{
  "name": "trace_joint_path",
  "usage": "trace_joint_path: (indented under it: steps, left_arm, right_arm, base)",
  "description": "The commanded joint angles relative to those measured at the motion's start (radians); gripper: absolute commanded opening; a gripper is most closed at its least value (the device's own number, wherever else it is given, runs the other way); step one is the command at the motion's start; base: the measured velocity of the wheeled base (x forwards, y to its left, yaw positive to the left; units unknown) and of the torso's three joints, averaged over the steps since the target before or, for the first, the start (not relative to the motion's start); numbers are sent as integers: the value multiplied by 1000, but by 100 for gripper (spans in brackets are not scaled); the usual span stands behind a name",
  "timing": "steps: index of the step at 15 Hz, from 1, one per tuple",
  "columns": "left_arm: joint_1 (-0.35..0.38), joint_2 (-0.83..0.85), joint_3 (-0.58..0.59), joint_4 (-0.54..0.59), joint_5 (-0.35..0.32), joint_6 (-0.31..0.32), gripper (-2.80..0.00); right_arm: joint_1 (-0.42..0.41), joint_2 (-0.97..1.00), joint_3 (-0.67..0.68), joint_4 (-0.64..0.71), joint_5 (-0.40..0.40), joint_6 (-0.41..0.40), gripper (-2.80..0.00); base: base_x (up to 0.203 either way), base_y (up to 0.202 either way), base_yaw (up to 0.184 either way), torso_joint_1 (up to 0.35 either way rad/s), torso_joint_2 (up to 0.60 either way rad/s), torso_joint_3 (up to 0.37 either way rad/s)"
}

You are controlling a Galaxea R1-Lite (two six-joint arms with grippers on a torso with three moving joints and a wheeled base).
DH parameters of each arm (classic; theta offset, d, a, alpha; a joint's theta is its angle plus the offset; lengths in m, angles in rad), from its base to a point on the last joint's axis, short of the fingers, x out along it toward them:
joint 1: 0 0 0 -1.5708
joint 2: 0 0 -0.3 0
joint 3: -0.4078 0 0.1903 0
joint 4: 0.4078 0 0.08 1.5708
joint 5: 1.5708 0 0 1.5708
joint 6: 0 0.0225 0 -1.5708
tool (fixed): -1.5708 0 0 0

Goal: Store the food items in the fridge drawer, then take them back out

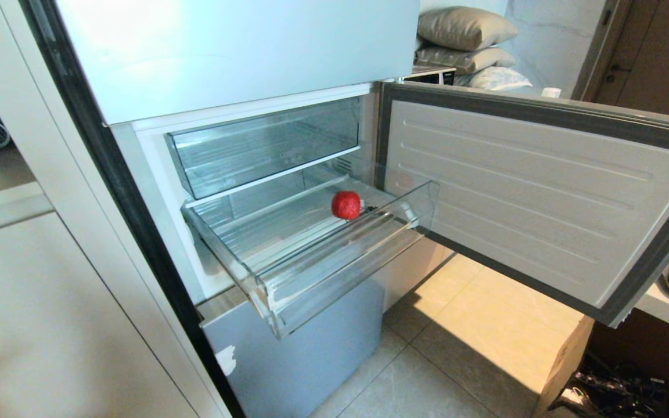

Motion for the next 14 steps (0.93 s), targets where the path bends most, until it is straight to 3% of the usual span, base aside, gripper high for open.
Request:
trace_joint_path:
  steps: [1, 4, 5, 11, 13, 14]
  left_arm:
    - [0, 0, 2, -2, 0, -1, -280]
    - [0, 1, 2, 0, 0, 0, -280]
    - [0, 0, 2, 0, 0, -1, -280]
    - [0, 0, 2, 0, 0, 0, -280]
    - [0, 0, 2, -1, 0, 1, -280]
    - [0, 0, 2, 0, 0, 1, -280]
  right_arm:
    - [6, -60, 17, -5, 2, 2, 0]
    - [8, -187, 77, -6, -3, 1, 0]
    - [7, -235, 107, -7, -6, 0, -278]
    - [31, -615, 340, -5, -4, -3, -280]
    - [110, -776, 411, 6, -4, -13, -280]
    - [195, -854, 451, 18, -7, -28, -280]
  base:
    - [0, 0, 0, 0, 0, 0]
    - [0, 0, 0, 0, 0, 0]
    - [0, 0, 0, 0, 0, 0]
    - [0, 0, 0, 0, 0, 0]
    - [0, 0, 0, 0, 0, 0]
    - [0, 0, 0, 0, 0, 0]
